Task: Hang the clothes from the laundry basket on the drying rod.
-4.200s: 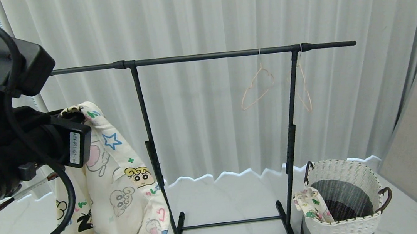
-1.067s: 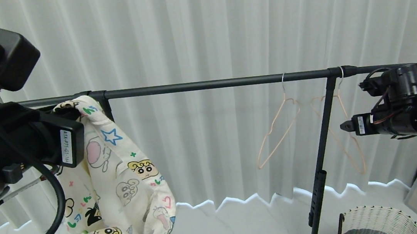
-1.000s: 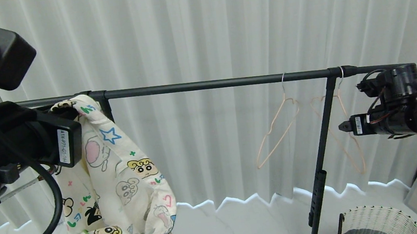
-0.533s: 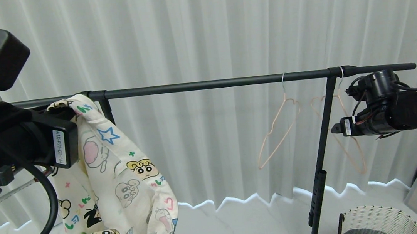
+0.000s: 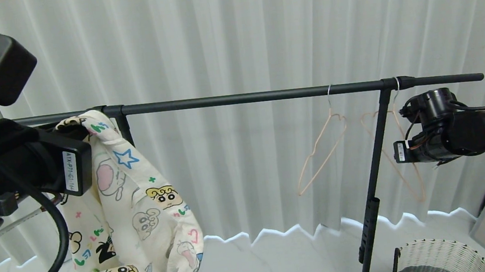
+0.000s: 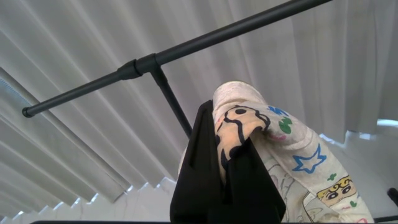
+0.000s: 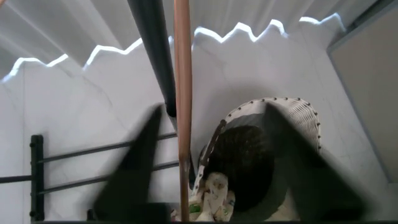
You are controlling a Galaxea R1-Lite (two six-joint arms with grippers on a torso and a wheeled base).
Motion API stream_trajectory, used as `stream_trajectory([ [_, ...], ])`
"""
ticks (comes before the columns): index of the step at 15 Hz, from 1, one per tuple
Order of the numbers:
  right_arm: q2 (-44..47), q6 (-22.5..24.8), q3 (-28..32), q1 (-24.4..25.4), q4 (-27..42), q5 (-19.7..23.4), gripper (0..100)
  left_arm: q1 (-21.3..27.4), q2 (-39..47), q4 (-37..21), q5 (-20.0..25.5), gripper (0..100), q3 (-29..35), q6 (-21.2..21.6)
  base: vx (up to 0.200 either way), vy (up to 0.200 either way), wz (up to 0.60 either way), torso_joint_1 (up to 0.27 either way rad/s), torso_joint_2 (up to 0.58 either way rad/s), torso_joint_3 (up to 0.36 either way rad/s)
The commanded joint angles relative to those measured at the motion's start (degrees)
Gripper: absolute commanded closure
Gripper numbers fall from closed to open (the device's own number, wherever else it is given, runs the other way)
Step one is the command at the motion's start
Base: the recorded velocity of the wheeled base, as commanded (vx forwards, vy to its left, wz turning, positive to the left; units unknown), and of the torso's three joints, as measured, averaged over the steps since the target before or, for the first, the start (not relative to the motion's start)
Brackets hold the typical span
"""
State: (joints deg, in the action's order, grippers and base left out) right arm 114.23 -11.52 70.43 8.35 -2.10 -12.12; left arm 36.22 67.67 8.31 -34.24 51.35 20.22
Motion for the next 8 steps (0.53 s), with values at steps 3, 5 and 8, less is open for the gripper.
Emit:
stream_trajectory([
  [3,-0.85,-0.26,-0.02,0.17,-0.01,-0.01,100,-0.01,0.09,0.04,-0.03,100,-0.02,-0.01,0.0,0.0,0.0,0.0,0.0,0.0],
  [5,-1.9,-1.31,-0.2,0.35,-0.01,-0.01,100,-0.01,0.09,0.04,-0.03,100,-0.02,-0.01,0.0,0.0,0.0,0.0,0.0,0.0],
  [8,-4.27,-2.45,-0.9,1.49,-0.01,-0.1,100,-0.01,-0.17,0.04,-0.03,100,-0.81,-0.1,0.0,0.0,0.0,0.0,0.0,0.0],
])
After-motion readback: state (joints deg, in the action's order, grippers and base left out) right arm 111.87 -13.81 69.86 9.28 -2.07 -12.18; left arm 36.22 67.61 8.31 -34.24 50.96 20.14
